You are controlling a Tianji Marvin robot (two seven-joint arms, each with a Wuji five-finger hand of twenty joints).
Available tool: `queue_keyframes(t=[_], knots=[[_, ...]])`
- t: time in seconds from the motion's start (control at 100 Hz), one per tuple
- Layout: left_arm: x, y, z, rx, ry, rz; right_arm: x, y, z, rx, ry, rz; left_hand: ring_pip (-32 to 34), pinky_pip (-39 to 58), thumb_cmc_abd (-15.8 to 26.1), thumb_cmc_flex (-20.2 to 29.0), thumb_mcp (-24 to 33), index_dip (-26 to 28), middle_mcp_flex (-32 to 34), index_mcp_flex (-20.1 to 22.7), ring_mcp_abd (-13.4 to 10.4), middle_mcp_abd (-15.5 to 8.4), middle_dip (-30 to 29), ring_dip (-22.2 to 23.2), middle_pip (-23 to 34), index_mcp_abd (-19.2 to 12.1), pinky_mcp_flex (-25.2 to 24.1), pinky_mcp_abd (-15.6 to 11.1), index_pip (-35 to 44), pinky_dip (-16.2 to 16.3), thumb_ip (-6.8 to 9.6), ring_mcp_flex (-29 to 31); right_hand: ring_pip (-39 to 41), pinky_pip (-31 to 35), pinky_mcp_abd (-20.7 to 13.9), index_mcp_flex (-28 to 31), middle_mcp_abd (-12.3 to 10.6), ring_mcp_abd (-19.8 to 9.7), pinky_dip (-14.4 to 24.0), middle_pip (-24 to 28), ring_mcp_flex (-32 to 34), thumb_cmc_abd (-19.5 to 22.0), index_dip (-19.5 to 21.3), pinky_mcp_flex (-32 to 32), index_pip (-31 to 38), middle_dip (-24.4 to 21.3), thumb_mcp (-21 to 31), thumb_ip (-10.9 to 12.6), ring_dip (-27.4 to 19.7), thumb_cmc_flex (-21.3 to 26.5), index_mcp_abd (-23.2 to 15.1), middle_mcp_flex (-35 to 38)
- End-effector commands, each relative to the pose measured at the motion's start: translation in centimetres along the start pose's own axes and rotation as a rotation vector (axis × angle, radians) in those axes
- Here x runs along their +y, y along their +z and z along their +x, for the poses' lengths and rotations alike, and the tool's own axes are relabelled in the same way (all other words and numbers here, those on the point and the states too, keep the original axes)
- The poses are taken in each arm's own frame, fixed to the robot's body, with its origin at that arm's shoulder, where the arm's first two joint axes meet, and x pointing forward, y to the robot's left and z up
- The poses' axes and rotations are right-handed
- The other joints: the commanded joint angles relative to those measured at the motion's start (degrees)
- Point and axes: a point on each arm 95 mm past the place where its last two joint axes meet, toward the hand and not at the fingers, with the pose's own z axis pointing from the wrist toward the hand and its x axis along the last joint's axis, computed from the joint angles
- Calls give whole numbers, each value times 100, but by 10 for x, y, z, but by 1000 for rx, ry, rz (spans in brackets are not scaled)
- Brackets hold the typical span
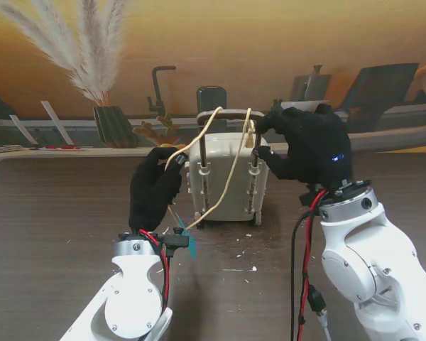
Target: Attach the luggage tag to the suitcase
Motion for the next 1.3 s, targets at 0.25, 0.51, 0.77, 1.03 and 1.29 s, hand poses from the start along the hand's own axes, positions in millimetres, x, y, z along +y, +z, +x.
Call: queue_keyframes(t=[0.25,0.51,0.77,1.03,1.29], knots=[[3,-9,-11,-33,-24,5,-20,-7,22,-17,68,72,44,1487,94,191,-158,-131,-17,13,113,140,98,-4,-61,-19,144,-674,25,-124,32,126,185,225,70,-198,76,119,95,173,209,183,-325,82,311,126,61,-138,74,302,-133,237],[7,-9,-10,-19,-40,-24,-39,-4,38,-39,97,156,37,1487,93,187,-157,-167,-23,12,120,142,94,-2,-70,-21,141,-650,22,-164,34,112,306,337,104,-348,103,145,124,248,251,427,-596,95,332,180,-25,-133,103,513,-146,288],[11,-10,-3,17,-48,-46,-56,1,48,-86,110,259,34,1487,91,179,-155,-187,-23,14,123,141,91,1,-73,-25,141,-648,21,-190,38,108,473,466,152,-638,152,181,167,415,274,808,-971,94,-416,325,-105,41,140,600,7,281],[14,-12,-1,30,-57,-76,-70,4,52,-138,118,361,30,1487,86,179,-150,-198,-27,10,123,139,90,4,-76,-29,139,-646,15,-210,43,104,483,457,207,-1207,242,272,174,392,197,1407,-806,-15,-1469,369,-197,732,122,466,100,204],[17,-12,0,50,-70,-96,-79,10,48,-209,115,407,29,1487,73,172,-150,-205,-26,27,123,139,89,6,-78,-30,139,-642,10,-226,46,104,547,508,263,-2115,271,339,212,660,154,1643,-970,-129,-1750,514,-477,831,150,459,535,26]])
